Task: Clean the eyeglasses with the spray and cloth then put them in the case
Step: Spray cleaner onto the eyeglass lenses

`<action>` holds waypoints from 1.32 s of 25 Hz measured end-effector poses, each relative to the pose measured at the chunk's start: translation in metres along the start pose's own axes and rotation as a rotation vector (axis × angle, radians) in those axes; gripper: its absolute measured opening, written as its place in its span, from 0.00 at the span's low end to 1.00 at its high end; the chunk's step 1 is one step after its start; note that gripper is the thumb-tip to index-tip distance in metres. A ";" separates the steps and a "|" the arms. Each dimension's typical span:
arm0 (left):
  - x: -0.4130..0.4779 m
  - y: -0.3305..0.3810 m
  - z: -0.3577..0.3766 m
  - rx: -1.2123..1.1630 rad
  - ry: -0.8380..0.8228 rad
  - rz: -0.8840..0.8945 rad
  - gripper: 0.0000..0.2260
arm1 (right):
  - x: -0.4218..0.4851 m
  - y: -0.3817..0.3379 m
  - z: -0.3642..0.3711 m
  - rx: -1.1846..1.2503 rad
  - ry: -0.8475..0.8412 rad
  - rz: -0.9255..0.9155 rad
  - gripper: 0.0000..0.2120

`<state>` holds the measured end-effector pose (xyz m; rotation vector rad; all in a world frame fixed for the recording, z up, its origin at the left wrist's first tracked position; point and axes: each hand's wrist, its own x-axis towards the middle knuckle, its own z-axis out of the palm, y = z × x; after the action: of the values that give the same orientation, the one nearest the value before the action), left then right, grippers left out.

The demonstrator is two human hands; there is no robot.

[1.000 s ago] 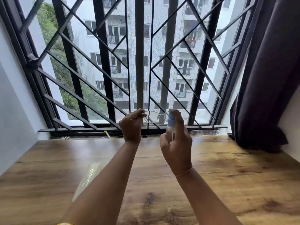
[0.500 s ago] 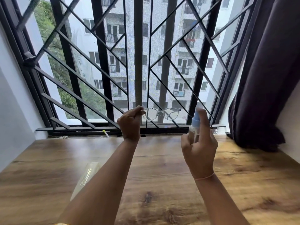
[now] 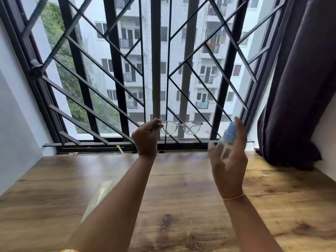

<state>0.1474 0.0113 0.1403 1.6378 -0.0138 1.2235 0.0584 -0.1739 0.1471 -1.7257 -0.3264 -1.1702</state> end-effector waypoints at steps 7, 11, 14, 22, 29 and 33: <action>0.001 0.000 -0.003 0.008 0.009 -0.001 0.05 | 0.009 0.095 -0.034 -0.154 -0.218 0.342 0.14; -0.002 -0.002 -0.003 0.000 0.013 0.008 0.05 | -0.020 0.134 -0.044 -0.139 -0.292 0.540 0.15; -0.005 -0.004 -0.002 0.003 0.018 0.015 0.05 | -0.039 0.151 -0.044 -0.193 -0.348 0.603 0.18; -0.007 -0.009 -0.005 0.017 0.010 0.000 0.05 | -0.067 0.168 -0.047 -0.343 -0.331 0.676 0.12; -0.008 -0.005 -0.006 -0.021 -0.004 -0.005 0.05 | -0.084 0.170 -0.050 -0.327 -0.294 0.712 0.11; -0.008 -0.007 -0.005 -0.010 -0.006 -0.006 0.05 | -0.084 0.169 -0.050 -0.359 -0.284 0.700 0.12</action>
<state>0.1438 0.0142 0.1294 1.6319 -0.0192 1.2120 0.1018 -0.2720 -0.0163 -2.0771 0.3305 -0.4859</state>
